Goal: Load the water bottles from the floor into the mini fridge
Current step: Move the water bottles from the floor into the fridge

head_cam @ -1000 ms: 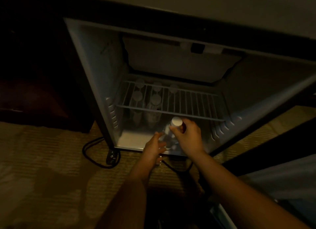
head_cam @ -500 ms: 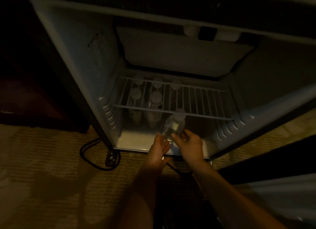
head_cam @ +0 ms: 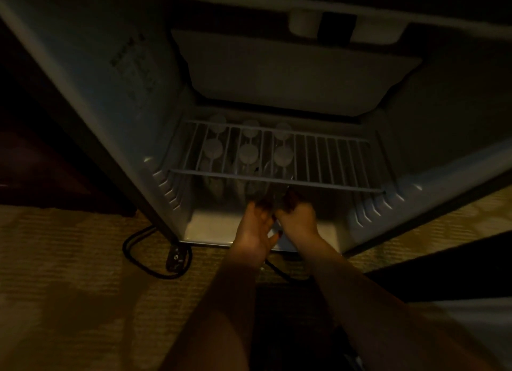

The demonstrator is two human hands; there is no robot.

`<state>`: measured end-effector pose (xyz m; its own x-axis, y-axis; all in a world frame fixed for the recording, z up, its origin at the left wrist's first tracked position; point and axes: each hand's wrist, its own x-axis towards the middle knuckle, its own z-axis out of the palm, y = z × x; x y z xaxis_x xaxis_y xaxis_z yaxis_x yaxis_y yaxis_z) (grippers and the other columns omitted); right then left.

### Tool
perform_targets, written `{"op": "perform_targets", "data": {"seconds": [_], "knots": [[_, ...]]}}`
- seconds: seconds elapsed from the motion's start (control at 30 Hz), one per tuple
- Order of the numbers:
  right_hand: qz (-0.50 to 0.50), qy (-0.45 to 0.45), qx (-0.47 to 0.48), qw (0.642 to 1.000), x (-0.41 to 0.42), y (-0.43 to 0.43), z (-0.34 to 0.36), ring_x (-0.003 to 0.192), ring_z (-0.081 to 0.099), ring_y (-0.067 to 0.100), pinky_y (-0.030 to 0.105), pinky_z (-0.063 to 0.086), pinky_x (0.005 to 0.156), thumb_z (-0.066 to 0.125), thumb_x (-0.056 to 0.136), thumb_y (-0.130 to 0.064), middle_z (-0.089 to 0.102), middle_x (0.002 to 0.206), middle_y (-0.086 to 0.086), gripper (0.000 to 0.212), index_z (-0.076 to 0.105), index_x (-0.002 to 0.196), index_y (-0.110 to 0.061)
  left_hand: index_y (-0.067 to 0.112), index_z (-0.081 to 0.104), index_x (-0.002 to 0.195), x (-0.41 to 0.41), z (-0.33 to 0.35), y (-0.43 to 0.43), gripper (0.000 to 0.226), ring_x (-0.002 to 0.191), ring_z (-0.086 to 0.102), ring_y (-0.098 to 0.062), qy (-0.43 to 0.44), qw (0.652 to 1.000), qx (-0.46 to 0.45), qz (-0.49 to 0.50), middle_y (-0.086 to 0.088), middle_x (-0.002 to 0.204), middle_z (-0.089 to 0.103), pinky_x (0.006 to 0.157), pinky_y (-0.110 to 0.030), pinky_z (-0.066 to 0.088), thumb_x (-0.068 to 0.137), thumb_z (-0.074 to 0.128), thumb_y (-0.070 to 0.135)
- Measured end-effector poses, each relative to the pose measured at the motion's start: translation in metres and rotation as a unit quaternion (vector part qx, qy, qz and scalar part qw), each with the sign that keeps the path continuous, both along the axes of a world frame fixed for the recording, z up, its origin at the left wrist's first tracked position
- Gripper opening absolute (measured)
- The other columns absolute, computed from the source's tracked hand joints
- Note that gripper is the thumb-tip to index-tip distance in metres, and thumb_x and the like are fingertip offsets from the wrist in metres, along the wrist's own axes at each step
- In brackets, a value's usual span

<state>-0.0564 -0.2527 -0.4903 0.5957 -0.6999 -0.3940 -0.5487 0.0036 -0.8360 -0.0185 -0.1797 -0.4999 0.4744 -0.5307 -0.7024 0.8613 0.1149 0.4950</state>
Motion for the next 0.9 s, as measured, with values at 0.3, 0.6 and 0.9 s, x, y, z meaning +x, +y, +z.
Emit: {"op": "perform_targets", "data": {"seconds": [0.3, 0.6, 0.9], "knots": [[0.026, 0.072, -0.032, 0.997, -0.014, -0.007, 0.009, 0.106, 0.06, 0.029, 0.034, 0.045, 0.091, 0.056, 0.089, -0.009, 0.066, 0.101, 0.013, 0.017, 0.066, 0.102, -0.006, 0.019, 0.049, 0.129, 0.0, 0.014, 0.022, 0.044, 0.122, 0.05, -0.024, -0.071, 0.983, 0.11, -0.126, -0.002, 0.127, 0.056, 0.101, -0.039, 0.037, 0.094, 0.037, 0.045], [0.099, 0.055, -0.068, 0.991, -0.043, 0.006, 0.067, 0.072, 0.063, 0.022, 0.028, 0.05, 0.061, 0.062, 0.086, -0.01, 0.064, 0.082, 0.007, 0.012, 0.061, 0.079, -0.019, 0.008, 0.05, 0.126, -0.003, 0.077, 0.062, 0.037, 0.098, 0.051, -0.02, -0.248, 0.905, 0.228, -0.258, -0.013, 0.12, 0.057, 0.08, -0.03, 0.04, 0.097, 0.041, 0.028], [0.239, 0.049, -0.184, 0.952, -0.053, 0.044, 0.183, 0.078, 0.06, 0.018, 0.031, 0.05, 0.078, 0.063, 0.085, -0.012, 0.064, 0.082, 0.01, 0.015, 0.068, 0.099, -0.006, -0.002, 0.06, 0.11, -0.01, 0.178, 0.115, 0.03, 0.095, 0.055, -0.024, -0.457, 0.798, 0.255, -0.299, -0.016, 0.097, 0.057, 0.09, -0.038, 0.046, 0.093, 0.049, 0.021]]}}
